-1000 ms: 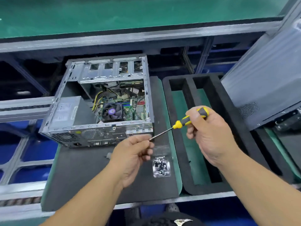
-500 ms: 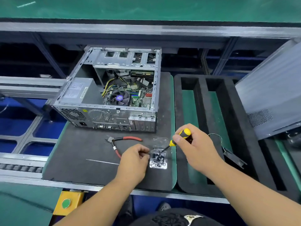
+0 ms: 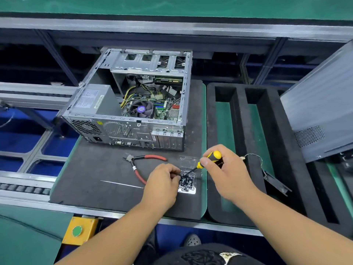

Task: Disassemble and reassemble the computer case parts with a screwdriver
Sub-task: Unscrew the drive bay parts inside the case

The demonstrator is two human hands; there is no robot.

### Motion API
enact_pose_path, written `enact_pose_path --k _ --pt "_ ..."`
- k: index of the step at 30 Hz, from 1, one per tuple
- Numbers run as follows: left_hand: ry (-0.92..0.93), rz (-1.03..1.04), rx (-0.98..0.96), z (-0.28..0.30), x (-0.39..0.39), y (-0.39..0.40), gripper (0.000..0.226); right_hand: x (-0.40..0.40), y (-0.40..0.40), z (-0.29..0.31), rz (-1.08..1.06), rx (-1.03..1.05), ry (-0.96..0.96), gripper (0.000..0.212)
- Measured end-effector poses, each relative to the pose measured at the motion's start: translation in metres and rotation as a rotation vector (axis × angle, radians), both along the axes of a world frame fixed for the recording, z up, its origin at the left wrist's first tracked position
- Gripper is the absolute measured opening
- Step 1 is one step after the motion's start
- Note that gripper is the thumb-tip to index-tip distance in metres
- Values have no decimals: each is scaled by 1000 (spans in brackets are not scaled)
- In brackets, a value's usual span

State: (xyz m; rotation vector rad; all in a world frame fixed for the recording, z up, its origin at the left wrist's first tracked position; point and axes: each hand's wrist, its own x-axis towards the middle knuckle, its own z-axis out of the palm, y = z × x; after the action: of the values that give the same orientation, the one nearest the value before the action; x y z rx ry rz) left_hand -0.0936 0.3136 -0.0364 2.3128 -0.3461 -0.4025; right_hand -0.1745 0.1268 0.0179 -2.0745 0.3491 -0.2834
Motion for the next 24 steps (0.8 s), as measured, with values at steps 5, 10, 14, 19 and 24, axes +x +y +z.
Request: enact_pose_path --k 5,10,14,19,24 --pt "-102 -142 61 0 5 -6 17 -2 -4 7 0 6 -44 5" --pt "-137 -234 69 3 7 -11 21 -2 -4 11 -6 -1 -38 4" --pt "-147 -258 98 3 7 -13 15 -5 -3 14 -10 30 -34 3" --pt "-160 -258 94 2 4 -9 11 -7 -2 15 -5 54 -31 4" --pt "-152 -286 62 2 3 -7 22 -6 0 14 -3 58 -28 8"
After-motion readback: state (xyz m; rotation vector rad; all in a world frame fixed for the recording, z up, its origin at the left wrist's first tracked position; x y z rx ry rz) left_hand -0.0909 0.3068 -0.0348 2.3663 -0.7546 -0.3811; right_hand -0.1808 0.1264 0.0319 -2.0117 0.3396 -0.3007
